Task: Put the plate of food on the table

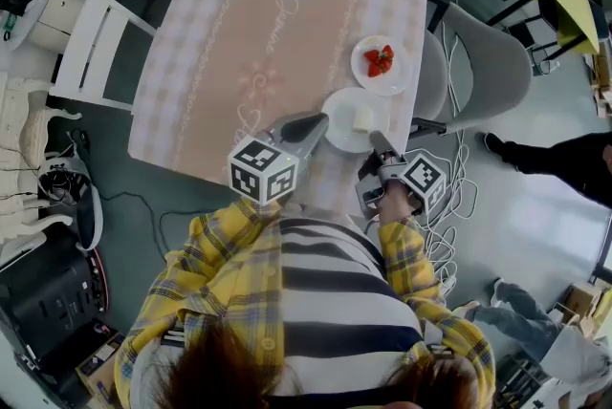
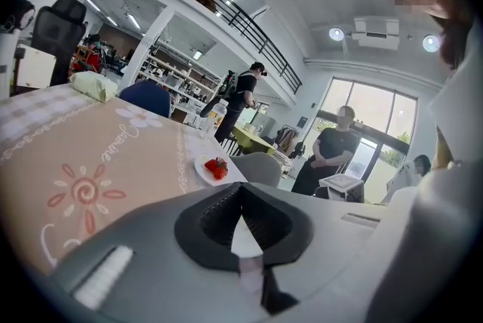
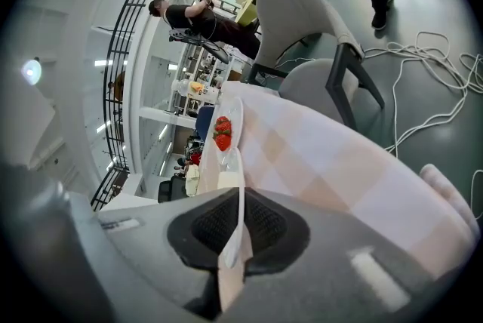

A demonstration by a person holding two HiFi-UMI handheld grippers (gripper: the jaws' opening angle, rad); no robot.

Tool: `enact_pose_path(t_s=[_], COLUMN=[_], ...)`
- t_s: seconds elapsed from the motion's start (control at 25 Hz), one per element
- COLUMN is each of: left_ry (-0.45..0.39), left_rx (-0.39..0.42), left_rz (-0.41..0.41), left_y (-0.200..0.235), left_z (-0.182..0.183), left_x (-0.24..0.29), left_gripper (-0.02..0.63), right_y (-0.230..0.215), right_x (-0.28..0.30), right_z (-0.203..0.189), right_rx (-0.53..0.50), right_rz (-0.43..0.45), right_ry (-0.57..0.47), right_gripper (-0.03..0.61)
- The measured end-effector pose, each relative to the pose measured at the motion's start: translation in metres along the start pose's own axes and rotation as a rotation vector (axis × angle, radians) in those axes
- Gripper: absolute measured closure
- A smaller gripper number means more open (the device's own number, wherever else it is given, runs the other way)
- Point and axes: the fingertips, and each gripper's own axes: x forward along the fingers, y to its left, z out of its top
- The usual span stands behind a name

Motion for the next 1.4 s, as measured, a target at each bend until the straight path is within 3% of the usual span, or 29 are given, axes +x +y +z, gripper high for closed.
enact_pose_path(t_s=[0.4,0.48,0.8,1.12,1.4], left_ry=[0.02,0.02,0.014,0.014,0.011], left_rx=[0.014,0.013,0.015,0.019,0.008], left_rz=[-0.011,-0.014,-0.026,-0.044,-0.064], left_y=[0.002,0.002,-0.002,-0.012,-0.018], left_z=[-0.001,-0.001,0.0,-0.003,-0.005], left_x=[0.004,0.004,0.004,0.004,0.005], left_gripper=[0.612,0.612,0.612,0.612,0.612], right_y=[0.002,0.003,-0.001,-0.004,0.022], right_x=[-0.002,-0.004,-0.018,-0.037,-0.048], right_z=[0.004,0.005,0.012,0.019,0.014], right_rx=[-0.022,-0.025,-0.096,-0.092,-0.246], right_rz=[-0.01,-0.016,-0.092,-0.086,-0.036], right_ry=[-0.02,-0.022,-0.062,-0.11,-0.099], right_gripper=[0.563,0.538,0.515,0.544,0.577])
